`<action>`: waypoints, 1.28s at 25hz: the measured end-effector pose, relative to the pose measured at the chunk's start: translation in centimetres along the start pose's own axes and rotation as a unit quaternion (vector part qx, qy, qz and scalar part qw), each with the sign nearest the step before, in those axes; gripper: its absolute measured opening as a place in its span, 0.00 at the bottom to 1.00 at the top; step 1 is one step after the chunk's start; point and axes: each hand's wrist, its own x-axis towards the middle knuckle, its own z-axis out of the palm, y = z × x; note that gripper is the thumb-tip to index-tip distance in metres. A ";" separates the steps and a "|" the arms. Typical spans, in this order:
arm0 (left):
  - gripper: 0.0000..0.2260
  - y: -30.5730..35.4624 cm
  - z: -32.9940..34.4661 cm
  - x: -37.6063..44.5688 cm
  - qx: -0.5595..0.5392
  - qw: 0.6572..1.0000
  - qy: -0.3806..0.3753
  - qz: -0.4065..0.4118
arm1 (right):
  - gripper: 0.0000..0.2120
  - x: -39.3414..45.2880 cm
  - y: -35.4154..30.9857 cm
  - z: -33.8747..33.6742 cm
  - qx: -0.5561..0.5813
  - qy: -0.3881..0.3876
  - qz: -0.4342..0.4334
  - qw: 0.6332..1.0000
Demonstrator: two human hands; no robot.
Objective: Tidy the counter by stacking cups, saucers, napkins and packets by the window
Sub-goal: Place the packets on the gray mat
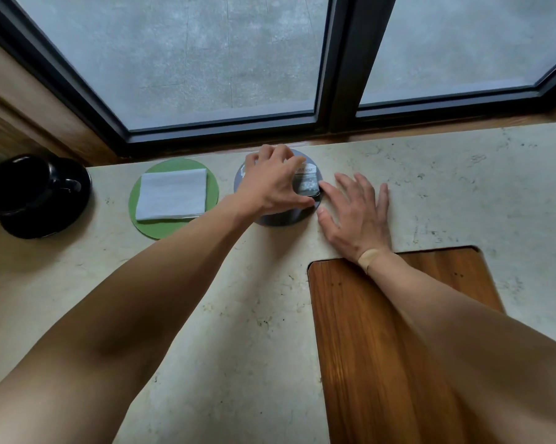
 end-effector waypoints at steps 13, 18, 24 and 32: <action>0.32 -0.4 -0.3 0.2 -0.032 0.999 -0.016 -0.030 | 0.28 0.0 -0.1 0.2 0.016 0.020 0.004 1.000; 0.32 -0.5 -0.1 0.3 -0.038 0.998 -0.013 -0.039 | 0.28 0.1 0.0 0.2 0.012 0.023 0.001 1.000; 0.32 -0.7 -0.1 0.5 -0.034 0.999 -0.009 -0.030 | 0.28 0.1 0.1 0.3 0.015 0.025 0.001 1.000; 0.32 -0.9 0.0 0.6 -0.026 0.999 -0.010 -0.019 | 0.27 0.0 0.2 0.4 0.020 0.035 -0.003 0.999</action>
